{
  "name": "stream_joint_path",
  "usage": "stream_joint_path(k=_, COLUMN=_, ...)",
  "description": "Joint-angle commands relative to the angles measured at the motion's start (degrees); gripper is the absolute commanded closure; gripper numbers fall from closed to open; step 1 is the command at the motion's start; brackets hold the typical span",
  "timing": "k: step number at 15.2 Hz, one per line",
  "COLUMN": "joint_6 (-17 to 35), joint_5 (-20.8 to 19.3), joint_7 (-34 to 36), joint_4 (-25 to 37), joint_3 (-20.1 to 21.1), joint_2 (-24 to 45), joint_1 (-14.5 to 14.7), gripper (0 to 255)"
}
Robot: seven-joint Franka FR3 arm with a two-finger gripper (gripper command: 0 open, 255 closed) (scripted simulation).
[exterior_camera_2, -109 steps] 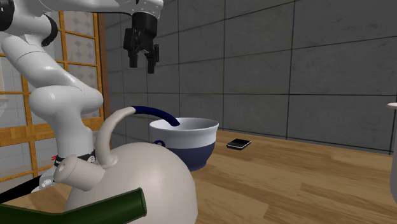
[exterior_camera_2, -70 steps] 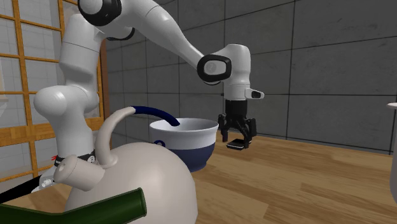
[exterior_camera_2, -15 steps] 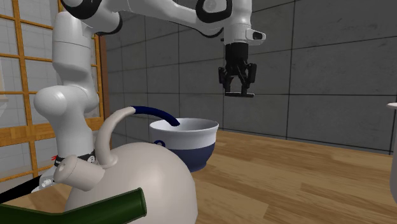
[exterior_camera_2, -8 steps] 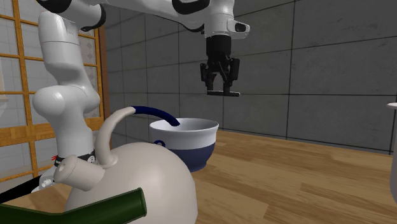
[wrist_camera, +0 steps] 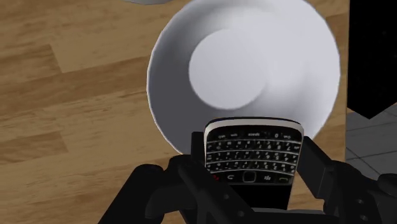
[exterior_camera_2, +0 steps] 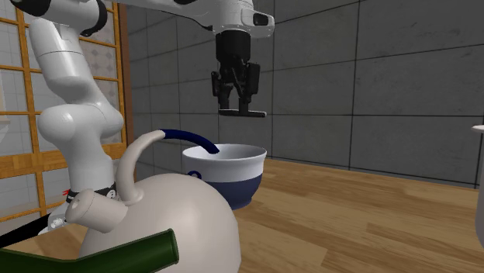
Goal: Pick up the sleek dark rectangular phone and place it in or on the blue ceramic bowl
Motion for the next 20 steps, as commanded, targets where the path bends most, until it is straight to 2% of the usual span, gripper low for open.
stream_joint_path(k=1, joint_6=-0.4, joint_5=-1.2, joint_7=-1.8, joint_4=-2.4, joint_3=-1.1, joint_2=-3.0, joint_1=-1.2, gripper=255)
stream_joint_path(k=3, joint_6=-0.8, joint_5=-2.3, joint_7=-3.5, joint_4=-4.2, joint_3=-2.3, joint_2=-5.3, joint_1=-2.3, gripper=255)
stream_joint_path(k=17, joint_6=10.3, joint_5=-2.6, joint_7=-3.8, joint_4=-13.2, joint_3=-3.5, joint_2=-3.2, joint_1=-2.5, gripper=255)
stream_joint_path(k=20, joint_6=10.8, joint_5=-2.6, joint_7=-3.8, joint_4=-13.6, joint_3=-3.6, joint_2=-3.1, joint_1=-2.5, gripper=255)
